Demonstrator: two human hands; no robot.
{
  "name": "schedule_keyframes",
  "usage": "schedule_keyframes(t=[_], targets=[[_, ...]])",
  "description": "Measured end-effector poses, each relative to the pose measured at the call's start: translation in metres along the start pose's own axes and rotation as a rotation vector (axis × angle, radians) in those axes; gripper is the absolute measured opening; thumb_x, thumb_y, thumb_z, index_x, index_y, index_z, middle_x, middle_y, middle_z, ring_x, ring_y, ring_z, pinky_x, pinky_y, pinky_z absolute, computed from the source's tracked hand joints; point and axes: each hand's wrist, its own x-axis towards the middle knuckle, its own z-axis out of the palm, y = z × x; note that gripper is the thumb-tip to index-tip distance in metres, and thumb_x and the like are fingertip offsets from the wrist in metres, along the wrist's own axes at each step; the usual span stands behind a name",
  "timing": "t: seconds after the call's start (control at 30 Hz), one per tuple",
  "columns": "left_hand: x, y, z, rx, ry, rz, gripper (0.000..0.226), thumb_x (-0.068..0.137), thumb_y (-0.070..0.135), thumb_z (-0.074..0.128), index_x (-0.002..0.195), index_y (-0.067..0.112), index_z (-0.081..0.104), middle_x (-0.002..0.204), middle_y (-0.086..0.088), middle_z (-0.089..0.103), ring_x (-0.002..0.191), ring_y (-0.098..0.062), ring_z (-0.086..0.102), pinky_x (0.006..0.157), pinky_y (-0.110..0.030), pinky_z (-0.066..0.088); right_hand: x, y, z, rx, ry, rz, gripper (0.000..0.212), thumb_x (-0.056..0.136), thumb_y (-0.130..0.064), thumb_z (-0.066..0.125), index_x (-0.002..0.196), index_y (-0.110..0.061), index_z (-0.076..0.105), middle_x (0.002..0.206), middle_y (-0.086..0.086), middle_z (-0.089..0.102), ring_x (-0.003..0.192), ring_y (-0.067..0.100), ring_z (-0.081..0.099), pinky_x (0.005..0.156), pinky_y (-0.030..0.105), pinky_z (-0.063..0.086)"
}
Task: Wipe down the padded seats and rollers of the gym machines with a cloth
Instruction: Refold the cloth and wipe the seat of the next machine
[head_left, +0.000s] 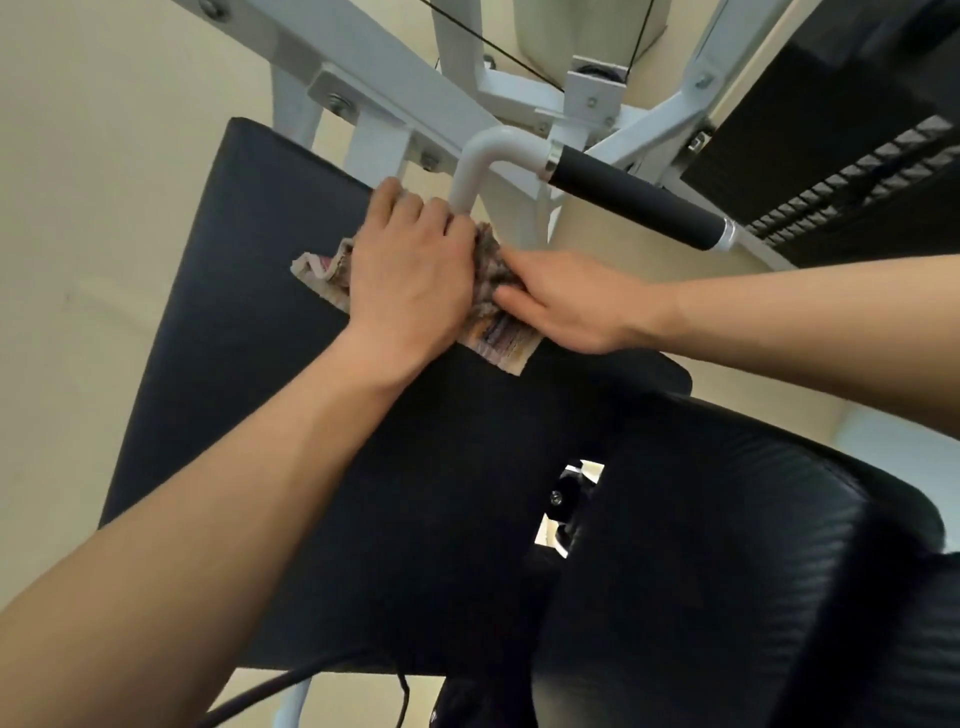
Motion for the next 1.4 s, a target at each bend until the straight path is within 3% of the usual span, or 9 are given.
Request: schedule_keyframes(t=[0.2, 0.33, 0.47, 0.67, 0.83, 0.97, 1.1, 1.27, 1.4], targets=[[-0.028, 0.099, 0.020, -0.188, -0.018, 0.156, 0.037, 0.102, 0.022, 0.029, 0.126, 0.007, 0.053, 0.126, -0.015, 0.056, 0.122, -0.036, 0.047, 0.116, -0.048, 0.024, -0.051, 0.058, 0.005, -0.057, -0.249, 0.141, 0.028, 0.105, -0.035, 0.041, 0.123, -0.016, 0.049, 0.115, 0.008, 0.068, 0.094, 0.022, 0.063, 0.086, 0.033, 0.047], [-0.021, 0.076, 0.021, -0.191, 0.036, 0.216, 0.036, 0.102, 0.025, 0.031, 0.124, 0.012, 0.056, 0.119, -0.010, 0.060, 0.116, -0.032, 0.053, 0.115, -0.044, 0.026, -0.040, 0.054, -0.001, 0.012, -0.262, 0.127, 0.024, 0.105, -0.036, 0.040, 0.114, -0.016, 0.050, 0.113, 0.007, 0.066, 0.097, 0.024, 0.063, 0.094, 0.043, 0.049], [-0.006, 0.033, 0.017, -0.096, 0.046, 0.044, 0.029, 0.101, 0.021, 0.036, 0.109, 0.008, 0.061, 0.105, -0.014, 0.065, 0.105, -0.037, 0.058, 0.112, -0.046, 0.032, -0.007, 0.019, -0.002, 0.165, -0.127, 0.077, 0.044, 0.103, -0.044, 0.031, 0.130, -0.013, 0.047, 0.127, 0.008, 0.061, 0.115, 0.025, 0.058, 0.105, 0.042, 0.042], [-0.004, 0.064, 0.015, -0.096, -0.015, 0.116, 0.029, 0.097, 0.018, 0.035, 0.094, 0.007, 0.062, 0.094, -0.017, 0.066, 0.095, -0.037, 0.059, 0.110, -0.048, 0.035, -0.037, 0.044, 0.003, 0.038, -0.193, 0.122, 0.028, 0.107, -0.036, 0.034, 0.120, -0.017, 0.049, 0.112, 0.002, 0.061, 0.098, 0.021, 0.059, 0.090, 0.035, 0.045], [0.008, 0.150, 0.009, -0.186, -0.117, 0.353, 0.032, 0.100, 0.023, 0.034, 0.101, 0.012, 0.065, 0.100, -0.011, 0.071, 0.091, -0.032, 0.066, 0.072, -0.038, 0.034, -0.094, 0.089, 0.006, 0.002, -0.367, 0.381, 0.034, 0.108, -0.037, 0.027, 0.089, -0.029, 0.054, 0.096, -0.004, 0.062, 0.093, 0.020, 0.061, 0.080, 0.029, 0.040], [0.020, 0.150, 0.014, -0.134, -0.136, 0.489, 0.036, 0.104, 0.026, 0.032, 0.107, 0.015, 0.067, 0.100, -0.008, 0.072, 0.088, -0.031, 0.069, 0.061, -0.035, 0.034, -0.108, 0.091, 0.016, 0.163, -0.335, 0.460, 0.032, 0.108, -0.035, 0.027, 0.108, -0.026, 0.058, 0.105, -0.009, 0.058, 0.101, 0.019, 0.055, 0.082, 0.030, 0.039], [0.026, 0.095, 0.013, -0.153, -0.117, 0.378, 0.037, 0.103, 0.037, 0.036, 0.097, 0.017, 0.066, 0.084, -0.008, 0.070, 0.072, -0.031, 0.067, 0.057, -0.036, 0.044, -0.061, 0.061, 0.012, 0.283, -0.180, 0.353, 0.026, 0.107, -0.031, 0.034, 0.105, -0.025, 0.059, 0.116, 0.001, 0.063, 0.106, 0.021, 0.056, 0.094, 0.033, 0.040], [0.039, 0.084, 0.006, -0.093, -0.281, 0.344, 0.040, 0.102, 0.041, 0.035, 0.104, 0.019, 0.068, 0.093, -0.013, 0.069, 0.082, -0.035, 0.066, 0.064, -0.038, 0.041, -0.065, 0.053, 0.010, 0.260, -0.171, 0.303, 0.036, 0.108, -0.035, 0.031, 0.133, -0.018, 0.052, 0.135, 0.004, 0.060, 0.120, 0.024, 0.055, 0.099, 0.032, 0.038], [0.063, 0.144, 0.008, -0.186, -0.622, 0.406, 0.043, 0.104, 0.041, 0.032, 0.114, 0.016, 0.066, 0.114, -0.015, 0.068, 0.096, -0.034, 0.062, 0.077, -0.040, 0.041, -0.102, 0.072, 0.011, 0.282, -0.235, 0.528, 0.040, 0.109, -0.035, 0.029, 0.133, -0.014, 0.053, 0.139, 0.009, 0.059, 0.125, 0.029, 0.054, 0.097, 0.029, 0.036]])
